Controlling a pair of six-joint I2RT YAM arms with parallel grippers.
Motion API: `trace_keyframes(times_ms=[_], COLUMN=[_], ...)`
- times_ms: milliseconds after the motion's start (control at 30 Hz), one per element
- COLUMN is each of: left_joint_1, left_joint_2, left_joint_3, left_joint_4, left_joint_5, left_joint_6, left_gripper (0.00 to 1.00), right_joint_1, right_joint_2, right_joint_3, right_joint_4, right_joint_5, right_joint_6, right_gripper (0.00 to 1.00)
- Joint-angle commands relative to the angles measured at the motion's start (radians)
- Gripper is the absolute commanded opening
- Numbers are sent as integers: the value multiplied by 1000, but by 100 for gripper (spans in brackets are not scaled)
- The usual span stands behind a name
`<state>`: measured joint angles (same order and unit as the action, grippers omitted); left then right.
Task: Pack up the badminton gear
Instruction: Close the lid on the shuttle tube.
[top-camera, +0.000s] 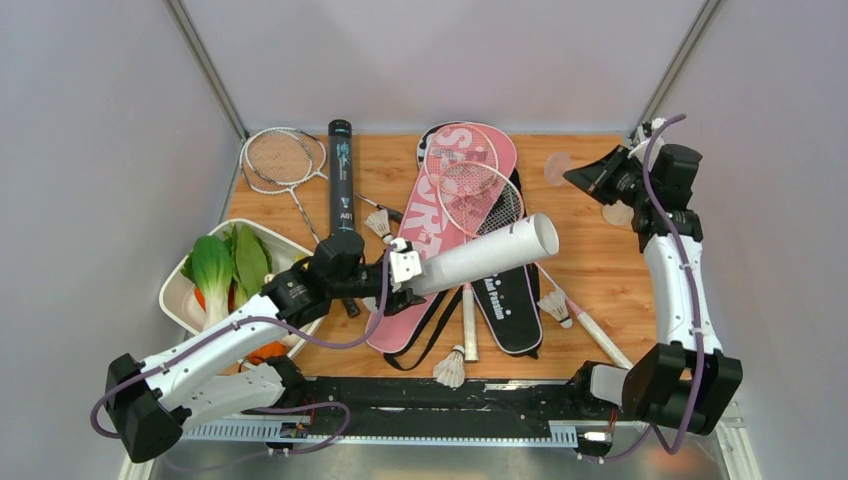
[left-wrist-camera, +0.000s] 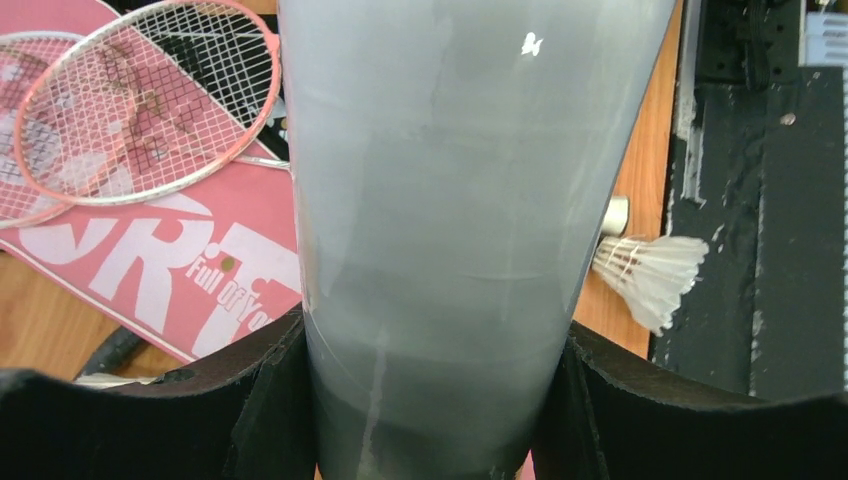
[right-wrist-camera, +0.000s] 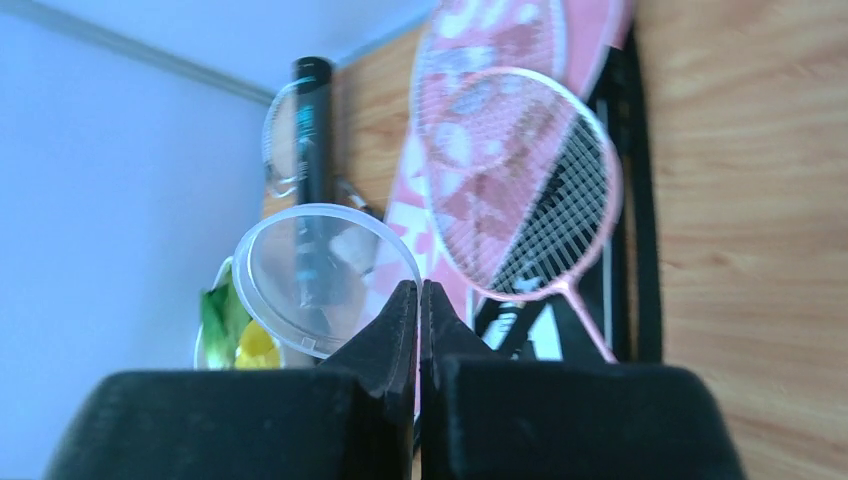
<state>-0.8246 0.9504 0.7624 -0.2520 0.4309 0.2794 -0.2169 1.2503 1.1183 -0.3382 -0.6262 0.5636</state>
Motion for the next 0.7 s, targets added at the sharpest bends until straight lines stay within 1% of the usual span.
trace_keyframes(times_ms=[0,33,133,233,300,367,467,533,667], left_joint_1=[-4,-3,-3,-4,0,22,92,116,142], left_joint_2=[-3,-2,4,37,64,83,103,96,40], left_joint_3=[49,44,26,60,92,113,137,135,91], left_joint_4=[-5,-7,10,7,18,53,86,106,198], left_joint_5=[41,28,-89,-176,-250,-261,-215,-206,-236], left_joint_6=[198,238,285,357,409,450,473,489,529], left_gripper=[27,27,27,26,25,23,23,23,23], right_joint_1=[-2,-2,-2,-1,-2,6,36,37,59], right_joint_2=[-94,-119,-199,-286,-359,-424,-494,-529,-555], right_joint_3=[58,50,-1,-56,-84,-100,-117,-125,-119], right_joint_4=[77,77,77,78,77,76,71,73,68], right_joint_5=[-229,-230,-262,-341,-360,-357,-310,-302,-316], right_joint_6=[-20,-7,67,139,170,205,286,331,336], right_gripper=[0,0,0,0,0,0,0,0,0])
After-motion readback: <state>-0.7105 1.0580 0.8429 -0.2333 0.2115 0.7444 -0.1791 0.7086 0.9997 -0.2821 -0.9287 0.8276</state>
